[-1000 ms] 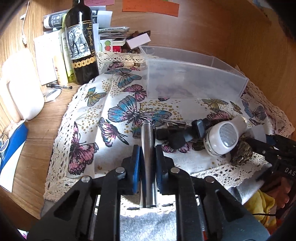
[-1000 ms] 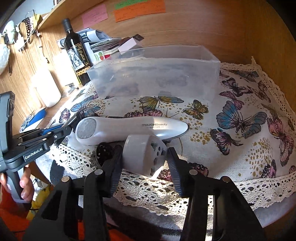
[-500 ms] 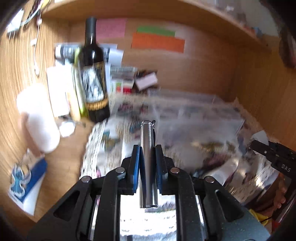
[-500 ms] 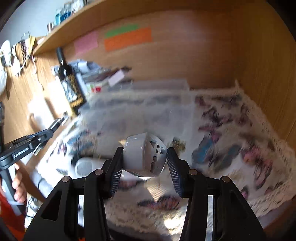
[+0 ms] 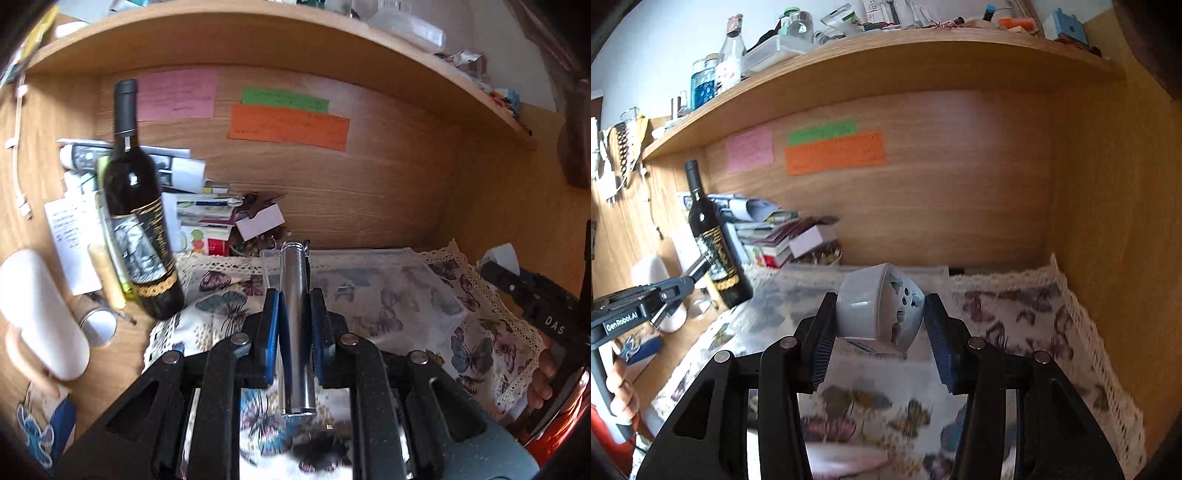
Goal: Organize rigid objects
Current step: 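Carry the cylinder with the left tool into the clear box while the right tool drops the plug in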
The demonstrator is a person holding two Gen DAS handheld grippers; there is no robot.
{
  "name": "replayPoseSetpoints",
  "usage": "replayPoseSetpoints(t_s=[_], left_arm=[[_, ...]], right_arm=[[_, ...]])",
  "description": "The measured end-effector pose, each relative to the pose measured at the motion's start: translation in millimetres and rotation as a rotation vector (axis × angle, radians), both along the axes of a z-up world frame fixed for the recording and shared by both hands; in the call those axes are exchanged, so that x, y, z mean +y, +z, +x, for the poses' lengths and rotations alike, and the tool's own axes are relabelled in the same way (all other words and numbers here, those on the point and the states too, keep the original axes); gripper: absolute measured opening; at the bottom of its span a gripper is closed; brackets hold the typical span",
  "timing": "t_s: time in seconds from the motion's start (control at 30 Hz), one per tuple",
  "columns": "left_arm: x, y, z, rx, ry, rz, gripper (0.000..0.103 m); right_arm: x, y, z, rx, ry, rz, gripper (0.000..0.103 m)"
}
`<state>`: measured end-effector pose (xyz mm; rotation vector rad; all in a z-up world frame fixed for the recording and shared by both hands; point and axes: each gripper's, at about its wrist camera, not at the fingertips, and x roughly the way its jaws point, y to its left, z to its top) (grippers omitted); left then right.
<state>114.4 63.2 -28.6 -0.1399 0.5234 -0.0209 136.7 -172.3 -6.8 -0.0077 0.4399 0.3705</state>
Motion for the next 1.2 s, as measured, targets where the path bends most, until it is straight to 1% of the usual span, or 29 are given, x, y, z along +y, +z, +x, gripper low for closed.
replayPoseSetpoints(t_s=[0.1,0.2,0.3,0.4,0.5,0.63,0.73,0.8,0.83,1.07,1.2], left_arm=[[-2.8,-0.4,20.5,0.019,-0.016,0.008,0.015],[-7.3,-4.7,38.7,0.043,-0.038,0.012,0.015],[-12.1,-11.2,60.0,0.088,-0.066,0.005,0.015],[-15.7,-20.9,77.1,0.136,-0.097,-0.012,0.015],[-20.5,-32.3,92.6,0.180,-0.109,-0.005,0.015],[-23.4,-52.1,114.8,0.267,-0.134,-0.027,0.015],[-25.5,-63.1,123.4,0.307,-0.136,-0.027,0.015],[-27.4,-67.8,125.4,0.320,-0.138,-0.018,0.015],[-28.8,-69.2,124.9,0.322,-0.137,-0.009,0.015],[-36.5,-70.9,124.8,0.314,-0.118,0.068,0.016],[-38.1,-71.4,127.4,0.325,-0.118,0.066,0.016]], right_arm=[[2.9,6.2,16.9,0.002,0.006,-0.004,0.044],[7.5,9.7,36.0,0.022,0.021,-0.003,0.044],[15.0,8.5,53.9,0.041,0.032,-0.024,0.044],[21.9,0.9,70.5,0.076,0.045,-0.042,0.044],[29.7,-9.6,84.1,0.113,0.057,-0.069,0.044],[38.9,-27.7,99.7,0.171,0.075,-0.109,0.044],[44.1,-39.6,108.7,0.209,0.085,-0.137,0.044],[45.9,-47.2,113.4,0.234,0.093,-0.157,0.044],[48.0,-51.3,115.8,0.262,0.109,-0.163,0.044],[56.7,-70.3,123.8,0.319,0.136,-0.214,0.044],[59.3,-78.2,127.5,0.359,0.154,-0.221,0.044]])
